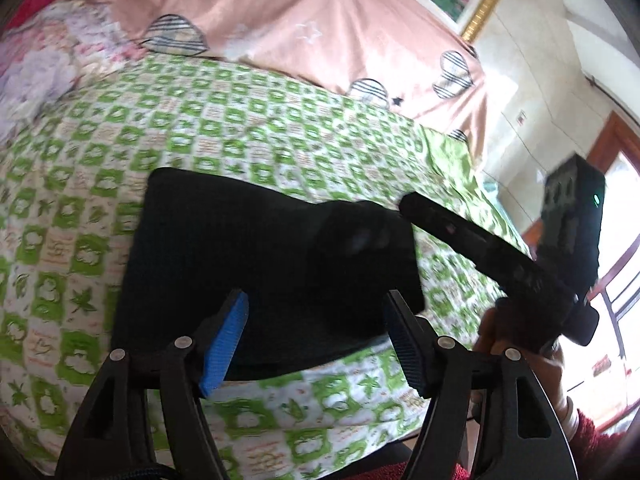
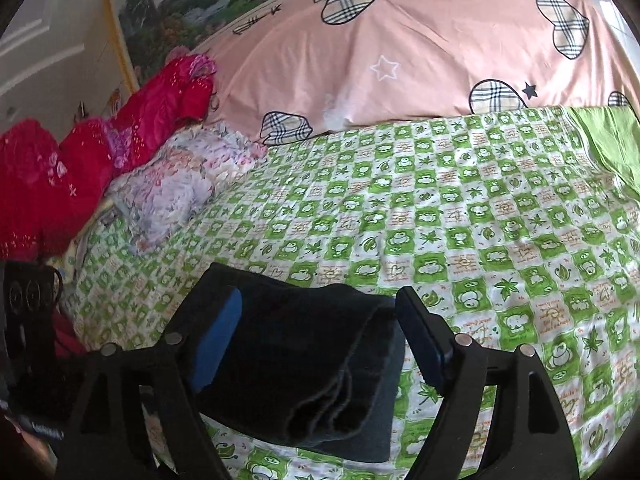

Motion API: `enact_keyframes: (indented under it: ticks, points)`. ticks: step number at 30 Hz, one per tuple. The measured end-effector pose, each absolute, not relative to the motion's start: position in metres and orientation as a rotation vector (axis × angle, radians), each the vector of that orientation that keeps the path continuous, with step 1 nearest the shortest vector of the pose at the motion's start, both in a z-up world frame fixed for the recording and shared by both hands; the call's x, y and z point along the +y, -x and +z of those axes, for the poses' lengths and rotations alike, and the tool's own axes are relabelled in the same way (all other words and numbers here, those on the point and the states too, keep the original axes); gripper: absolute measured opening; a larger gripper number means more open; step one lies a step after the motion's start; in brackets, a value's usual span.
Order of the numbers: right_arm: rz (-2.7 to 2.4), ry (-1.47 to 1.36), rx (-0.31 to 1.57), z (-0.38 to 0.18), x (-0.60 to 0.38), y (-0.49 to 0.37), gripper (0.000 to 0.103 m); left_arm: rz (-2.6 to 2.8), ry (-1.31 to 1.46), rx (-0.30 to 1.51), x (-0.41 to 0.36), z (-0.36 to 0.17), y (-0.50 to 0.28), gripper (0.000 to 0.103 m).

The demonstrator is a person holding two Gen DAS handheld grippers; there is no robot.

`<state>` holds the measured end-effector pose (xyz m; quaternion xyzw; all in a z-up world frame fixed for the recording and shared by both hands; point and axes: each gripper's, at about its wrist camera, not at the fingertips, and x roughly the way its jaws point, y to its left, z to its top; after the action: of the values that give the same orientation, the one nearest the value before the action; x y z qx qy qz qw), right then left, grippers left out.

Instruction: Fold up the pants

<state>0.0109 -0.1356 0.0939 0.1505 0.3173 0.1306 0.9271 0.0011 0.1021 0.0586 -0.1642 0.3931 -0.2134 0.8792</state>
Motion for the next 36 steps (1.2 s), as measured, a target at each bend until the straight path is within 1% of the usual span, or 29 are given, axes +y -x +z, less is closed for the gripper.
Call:
enact_keyframes:
  ticks: [6, 13, 25, 30, 36]
  points:
    - [0.246, -0.332, 0.673, 0.086, -0.135, -0.013, 0.082, -0.334, 0.429, 0.830, 0.145, 0.047, -0.012, 0.070]
    - [0.218, -0.343, 0.713, 0.073, -0.138, -0.017, 0.084, -0.264, 0.480, 0.845, 0.173, 0.037, -0.023, 0.074]
    - [0.134, -0.251, 0.795, 0.037, -0.145, -0.016, 0.084, -0.240, 0.474, 0.892, 0.177, 0.021, -0.043, 0.075]
    - [0.133, -0.317, 0.820, 0.023, -0.165, -0.014, 0.084, -0.243, 0.478, 0.911, 0.176, 0.016, -0.051, 0.077]
    - [0.192, -0.366, 0.820, 0.023, -0.165, -0.014, 0.084, -0.245, 0.474, 0.935, 0.172, 0.009, -0.061, 0.079]
